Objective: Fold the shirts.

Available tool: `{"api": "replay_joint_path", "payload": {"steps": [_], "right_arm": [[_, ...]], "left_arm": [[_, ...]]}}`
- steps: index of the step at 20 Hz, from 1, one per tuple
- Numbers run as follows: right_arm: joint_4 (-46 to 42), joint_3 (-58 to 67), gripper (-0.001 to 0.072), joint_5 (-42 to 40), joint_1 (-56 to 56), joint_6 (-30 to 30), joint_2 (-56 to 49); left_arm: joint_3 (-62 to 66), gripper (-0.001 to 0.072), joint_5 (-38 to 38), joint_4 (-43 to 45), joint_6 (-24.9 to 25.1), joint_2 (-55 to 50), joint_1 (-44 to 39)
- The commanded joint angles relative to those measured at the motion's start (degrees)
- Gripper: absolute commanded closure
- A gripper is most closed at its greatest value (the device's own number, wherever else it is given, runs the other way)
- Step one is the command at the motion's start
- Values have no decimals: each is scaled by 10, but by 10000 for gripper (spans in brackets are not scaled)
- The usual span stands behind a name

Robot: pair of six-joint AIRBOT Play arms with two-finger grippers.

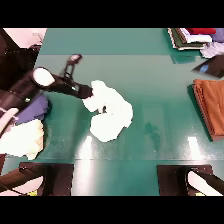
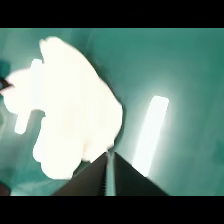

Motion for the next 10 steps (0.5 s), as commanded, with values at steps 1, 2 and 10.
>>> {"api": "replay_joint_path", "payload": {"steps": [1,2,10], "right_arm": [[16,-219,206,-86,42,0,16],[42,-278,197,-122,69,-4,4],[287,-340,279,-338,287,-170,-194]], "left_arm": [[19,678,-25,13,17,27,30],[17,678,-33,14,16,27,30],[18,678,-61,24,17,26,30]]}}
